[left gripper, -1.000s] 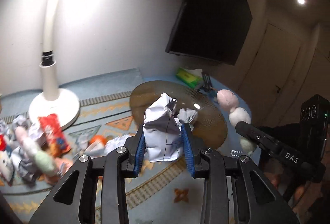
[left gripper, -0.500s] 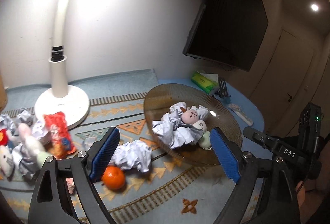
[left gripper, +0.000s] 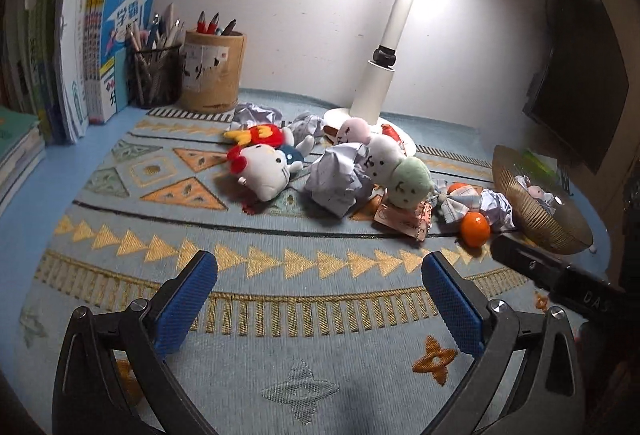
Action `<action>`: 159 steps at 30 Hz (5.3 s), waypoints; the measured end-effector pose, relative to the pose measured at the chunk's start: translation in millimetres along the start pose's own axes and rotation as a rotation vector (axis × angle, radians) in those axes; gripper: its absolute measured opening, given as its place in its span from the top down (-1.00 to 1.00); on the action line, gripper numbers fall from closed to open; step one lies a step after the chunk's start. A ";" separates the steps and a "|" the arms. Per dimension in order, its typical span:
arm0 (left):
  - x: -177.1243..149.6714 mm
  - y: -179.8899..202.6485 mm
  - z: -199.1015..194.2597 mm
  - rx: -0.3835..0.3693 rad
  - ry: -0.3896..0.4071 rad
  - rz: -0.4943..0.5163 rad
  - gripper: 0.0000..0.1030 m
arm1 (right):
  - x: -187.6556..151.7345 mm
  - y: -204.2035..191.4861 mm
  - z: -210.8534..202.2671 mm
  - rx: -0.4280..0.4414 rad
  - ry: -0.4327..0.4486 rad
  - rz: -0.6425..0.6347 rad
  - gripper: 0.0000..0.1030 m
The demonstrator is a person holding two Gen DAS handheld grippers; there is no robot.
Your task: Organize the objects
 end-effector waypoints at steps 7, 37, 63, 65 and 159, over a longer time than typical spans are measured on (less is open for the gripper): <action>-3.8 0.6 8.2 0.010 -0.019 -0.012 -0.99 | -28.5 -18.2 32.1 -0.068 -0.030 -0.115 -0.53; 1.5 4.8 13.6 -0.172 -0.147 0.035 -0.99 | -33.1 -31.4 32.2 -0.098 -0.009 -0.208 -0.85; 46.9 26.3 114.6 -0.266 -0.295 0.412 0.14 | 52.7 -50.0 88.0 0.145 -0.091 -0.168 0.42; 46.4 33.2 93.1 -0.270 -0.256 0.407 0.13 | 53.9 -41.0 68.0 0.163 -0.071 -0.128 0.42; 65.3 251.6 116.0 -0.557 -0.186 0.122 -0.81 | 68.9 259.4 -43.8 -0.263 0.068 0.436 -0.07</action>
Point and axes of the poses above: each gripper's, at about its wrist camera, not at the fingertips, and z roughly the way its jaws point, y to its right, x to its top, the point moved 7 cm from there along z, roughly the way its jaws point, and after that the axes turned 11 degrees about -x, right-handed, at the moved point
